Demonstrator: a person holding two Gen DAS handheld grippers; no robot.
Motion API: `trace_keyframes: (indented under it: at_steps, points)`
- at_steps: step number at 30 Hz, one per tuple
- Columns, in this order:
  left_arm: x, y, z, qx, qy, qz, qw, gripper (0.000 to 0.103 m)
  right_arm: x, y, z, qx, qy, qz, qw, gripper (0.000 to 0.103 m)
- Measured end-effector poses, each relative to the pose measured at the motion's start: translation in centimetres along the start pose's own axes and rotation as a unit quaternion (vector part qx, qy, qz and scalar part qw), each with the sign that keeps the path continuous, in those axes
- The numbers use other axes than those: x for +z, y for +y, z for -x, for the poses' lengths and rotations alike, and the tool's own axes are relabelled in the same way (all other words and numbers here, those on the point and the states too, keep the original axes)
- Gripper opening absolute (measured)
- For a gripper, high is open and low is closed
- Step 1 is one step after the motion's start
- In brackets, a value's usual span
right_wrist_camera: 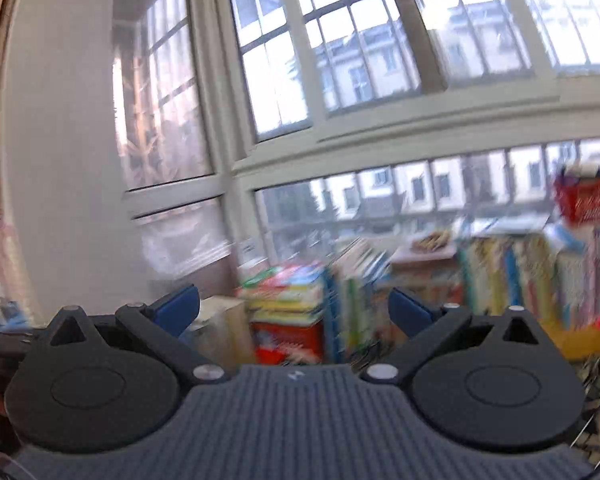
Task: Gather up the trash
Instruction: 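Move both open tools back over the bed toward the remaining litter, then grasp a gold candy wrapper with the left tool while the right tool grasps a red crayon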
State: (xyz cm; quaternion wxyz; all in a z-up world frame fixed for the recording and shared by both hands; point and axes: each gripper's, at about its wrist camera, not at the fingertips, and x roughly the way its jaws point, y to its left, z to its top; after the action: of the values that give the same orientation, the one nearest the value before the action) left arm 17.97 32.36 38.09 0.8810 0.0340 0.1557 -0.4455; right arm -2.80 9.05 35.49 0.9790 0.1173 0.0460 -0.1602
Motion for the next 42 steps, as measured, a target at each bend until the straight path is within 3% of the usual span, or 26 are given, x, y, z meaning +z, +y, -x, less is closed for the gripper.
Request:
trace_keyframes:
  at_steps: [2,4,8,12,15,18,21,25,28,30,34,42]
  points:
    - [0.4,-1.5,-2.7,0.019,-0.005,-0.022,0.9996,0.085,0.0,-2.0,-2.1,-0.031,0.006,0.029,0.999,0.103]
    - [-0.1,-2.6,-6.1,0.032,0.003,-0.032,0.9990,0.087,-0.9,-3.7,-4.8,-0.068,0.039,0.067,0.995,0.103]
    - [-3.9,-3.4,-14.1,0.027,0.061,0.001,0.9977,0.087,-6.4,-6.2,-10.6,-0.148,0.089,0.119,0.978,0.103]
    - [-9.2,-3.4,-21.7,0.016,0.139,0.049,0.9890,0.087,-13.4,-8.7,-14.9,-0.178,0.122,0.121,0.969,0.103]
    - [-12.9,-3.7,-26.2,0.024,0.184,0.064,0.9806,0.087,-18.6,-10.0,-16.5,-0.167,0.170,0.102,0.966,0.103]
    - [-15.5,-4.0,-29.5,0.025,0.175,0.046,0.9831,0.089,-22.7,-10.7,-18.3,-0.161,0.183,0.098,0.965,0.103]
    - [-17.6,-4.2,-33.6,0.037,0.207,0.019,0.9774,0.090,-25.4,-10.8,-19.6,-0.127,0.186,0.102,0.969,0.103]
    - [-20.6,-4.3,-38.7,0.070,0.232,-0.023,0.9700,0.090,-27.2,-11.0,-21.6,-0.086,0.206,0.080,0.971,0.103]
    - [-22.2,-3.7,-41.5,0.078,0.252,-0.037,0.9638,0.090,-28.4,-11.4,-23.0,-0.089,0.223,0.077,0.968,0.102]
    - [-23.2,-3.3,-43.1,0.075,0.264,-0.047,0.9603,0.090,-28.9,-11.7,-23.7,-0.095,0.235,0.077,0.964,0.096]
    - [-23.8,-3.0,-44.3,0.069,0.273,-0.051,0.9582,0.089,-29.7,-12.8,-24.7,-0.074,0.261,0.063,0.960,0.086]
    - [-24.8,-1.9,-46.2,0.054,0.288,-0.055,0.9546,0.090,-30.4,-13.8,-25.2,-0.054,0.287,0.072,0.954,0.080]
